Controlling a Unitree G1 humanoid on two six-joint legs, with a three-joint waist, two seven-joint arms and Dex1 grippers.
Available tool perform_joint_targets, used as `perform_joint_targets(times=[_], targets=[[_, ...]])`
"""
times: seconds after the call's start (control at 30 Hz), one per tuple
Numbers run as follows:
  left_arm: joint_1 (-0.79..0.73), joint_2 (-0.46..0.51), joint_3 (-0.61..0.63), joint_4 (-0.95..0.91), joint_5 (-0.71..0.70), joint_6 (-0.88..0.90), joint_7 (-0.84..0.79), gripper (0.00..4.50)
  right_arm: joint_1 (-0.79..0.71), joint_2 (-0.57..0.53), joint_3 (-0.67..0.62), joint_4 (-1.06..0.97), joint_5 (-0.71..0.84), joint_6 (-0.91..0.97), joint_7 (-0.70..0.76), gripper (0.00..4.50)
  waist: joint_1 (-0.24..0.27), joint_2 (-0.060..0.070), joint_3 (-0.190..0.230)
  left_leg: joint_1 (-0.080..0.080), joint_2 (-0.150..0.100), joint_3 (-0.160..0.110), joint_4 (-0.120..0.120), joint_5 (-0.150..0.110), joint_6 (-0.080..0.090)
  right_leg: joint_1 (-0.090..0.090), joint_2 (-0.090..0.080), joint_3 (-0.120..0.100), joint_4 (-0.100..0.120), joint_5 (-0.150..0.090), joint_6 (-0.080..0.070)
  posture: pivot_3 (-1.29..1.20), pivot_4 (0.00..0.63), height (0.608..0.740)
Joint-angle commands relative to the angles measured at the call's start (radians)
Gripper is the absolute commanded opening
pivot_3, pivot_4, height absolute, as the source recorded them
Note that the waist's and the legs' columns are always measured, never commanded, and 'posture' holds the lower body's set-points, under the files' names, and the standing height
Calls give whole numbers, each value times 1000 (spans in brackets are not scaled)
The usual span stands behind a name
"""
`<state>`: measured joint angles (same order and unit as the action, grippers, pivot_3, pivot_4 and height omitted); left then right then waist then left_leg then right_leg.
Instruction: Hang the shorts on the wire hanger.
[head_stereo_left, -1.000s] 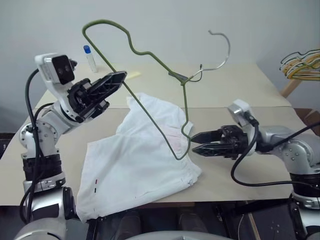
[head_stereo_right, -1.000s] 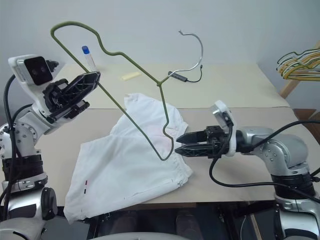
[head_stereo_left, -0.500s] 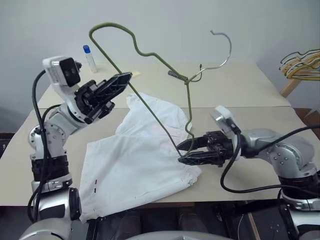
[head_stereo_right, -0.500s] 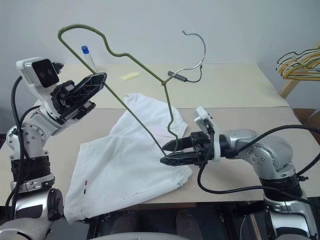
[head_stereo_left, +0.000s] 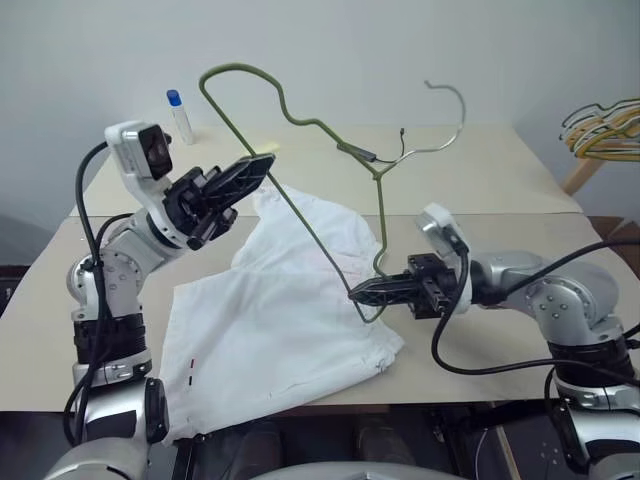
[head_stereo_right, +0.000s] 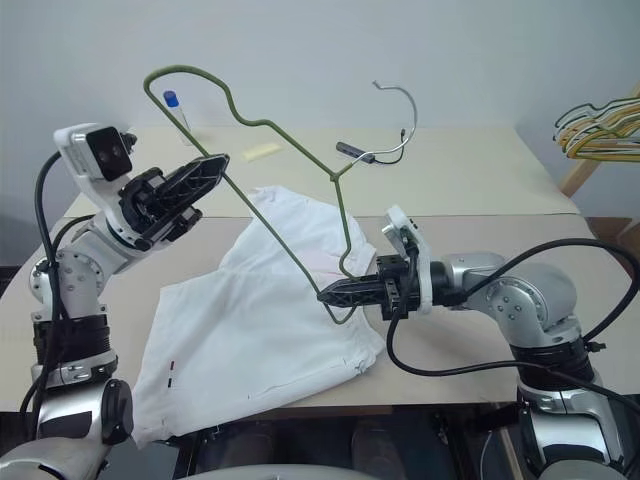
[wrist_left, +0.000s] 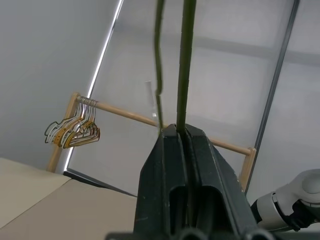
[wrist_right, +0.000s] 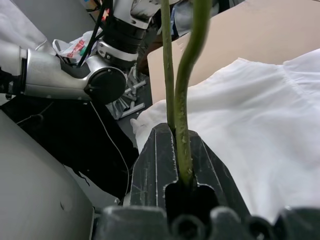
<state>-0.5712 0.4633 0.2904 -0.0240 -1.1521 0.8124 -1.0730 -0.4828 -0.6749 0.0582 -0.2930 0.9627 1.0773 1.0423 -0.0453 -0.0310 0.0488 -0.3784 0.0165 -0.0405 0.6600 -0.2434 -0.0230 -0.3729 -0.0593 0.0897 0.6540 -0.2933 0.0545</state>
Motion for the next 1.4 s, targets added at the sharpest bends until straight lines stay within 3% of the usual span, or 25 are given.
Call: perform_joint_targets(times=[0.03, 0.07, 0.17, 0.57, 0.67, 0.83, 1.1, 1.23, 1.4], targets=[[-5, -1, 0, -4, 24, -33, -10, 0, -2, 5, -16, -22, -2, -16, -14, 17, 1, 0, 0, 0, 0, 0, 0, 0, 0, 0, 0, 0, 0, 0, 0, -17, 0, 740], [-4, -2, -2, -1, 30, -35, -11, 0, -2, 7, -17, -21, -2, -16, -18, 17, 1, 0, 0, 0, 0, 0, 0, 0, 0, 0, 0, 0, 0, 0, 0, -18, 0, 740], [7, 14, -29, 6, 74, -23, -2, 744, 0, 11, -27, -21, 5, -14, -29, 0, 1, 0, 0, 0, 0, 0, 0, 0, 0, 0, 0, 0, 0, 0, 0, -19, 0, 740], [77, 106, -244, 56, 548, -195, 155, 4457, 35, 0, -190, 65, 98, 95, -186, 0, 0, 0, 0, 0, 0, 0, 0, 0, 0, 0, 0, 0, 0, 0, -1, -27, 0, 740], [94, 133, -255, 51, 616, -261, 155, 4457, 66, -45, -204, 84, 90, 153, -219, 0, 2, 0, 0, -2, 0, 0, 0, 0, 0, -2, 0, 0, 0, 0, -1, -29, 0, 740], [190, 214, -221, -64, 552, -268, 1, 4457, 184, -194, -214, 135, 53, 185, -153, 0, 3, 0, 0, -9, 0, 1, 0, 0, 0, -10, -1, 1, 1, 1, -1, -40, 0, 740], [299, 258, -221, -171, 554, -288, -52, 4457, 272, -469, -18, 380, -23, 236, 249, 0, 0, 1, 0, -8, 1, 6, 1, 0, 0, -12, 0, 4, 3, 0, 0, -38, 0, 740], [309, 254, -223, -193, 550, -279, -39, 4457, 277, -520, 111, 449, -126, 197, 346, 0, -2, 1, 0, -7, 1, 7, 1, 0, 0, -12, 0, 5, 3, -2, 5, -30, 0, 740], [332, 250, -228, -222, 544, -273, -30, 4457, 255, -493, 155, 533, -212, 158, 365, 0, -2, 1, 0, -8, 1, 8, 1, 0, 0, -13, 0, 6, 3, -1, 4, -25, 0, 740]])
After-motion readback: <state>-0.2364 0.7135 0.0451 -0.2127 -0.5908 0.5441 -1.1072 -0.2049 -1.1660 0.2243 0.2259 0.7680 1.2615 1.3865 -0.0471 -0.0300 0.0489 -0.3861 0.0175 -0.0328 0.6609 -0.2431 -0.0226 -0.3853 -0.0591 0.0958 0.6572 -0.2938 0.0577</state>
